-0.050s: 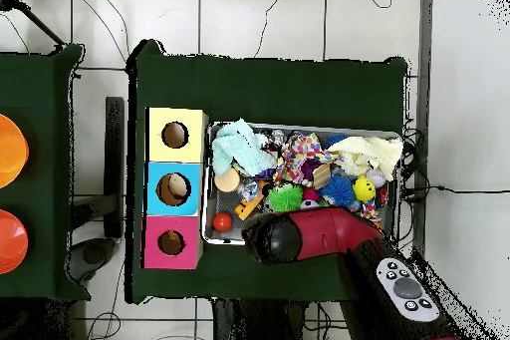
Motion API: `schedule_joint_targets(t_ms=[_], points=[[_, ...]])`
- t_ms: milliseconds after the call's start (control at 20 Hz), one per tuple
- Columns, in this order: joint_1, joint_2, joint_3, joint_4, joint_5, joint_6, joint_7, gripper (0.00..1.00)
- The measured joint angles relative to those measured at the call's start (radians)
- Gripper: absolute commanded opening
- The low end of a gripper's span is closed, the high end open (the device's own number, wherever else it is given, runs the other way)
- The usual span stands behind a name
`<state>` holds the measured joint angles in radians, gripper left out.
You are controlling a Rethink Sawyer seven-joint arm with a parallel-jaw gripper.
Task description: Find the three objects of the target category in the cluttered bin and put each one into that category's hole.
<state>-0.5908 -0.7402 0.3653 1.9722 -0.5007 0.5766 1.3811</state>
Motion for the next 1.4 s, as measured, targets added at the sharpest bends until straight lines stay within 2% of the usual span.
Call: schedule_joint_targets(t_ms=[450, 800, 1150, 1400], points=[[-0.007, -0.064, 0.005, 0.007, 0.008, 0.0, 0.0, 1.0], [0.001, -0.055, 0.005, 0.017, -0.004, -0.01, 0.0, 1.0], [-0.001, -0.049, -0.014, 0.082, -0.075, -0.113, 0.0, 1.0], [-0.016, -0.042, -0.014, 0.104, -0.08, -0.123, 0.0, 1.0]])
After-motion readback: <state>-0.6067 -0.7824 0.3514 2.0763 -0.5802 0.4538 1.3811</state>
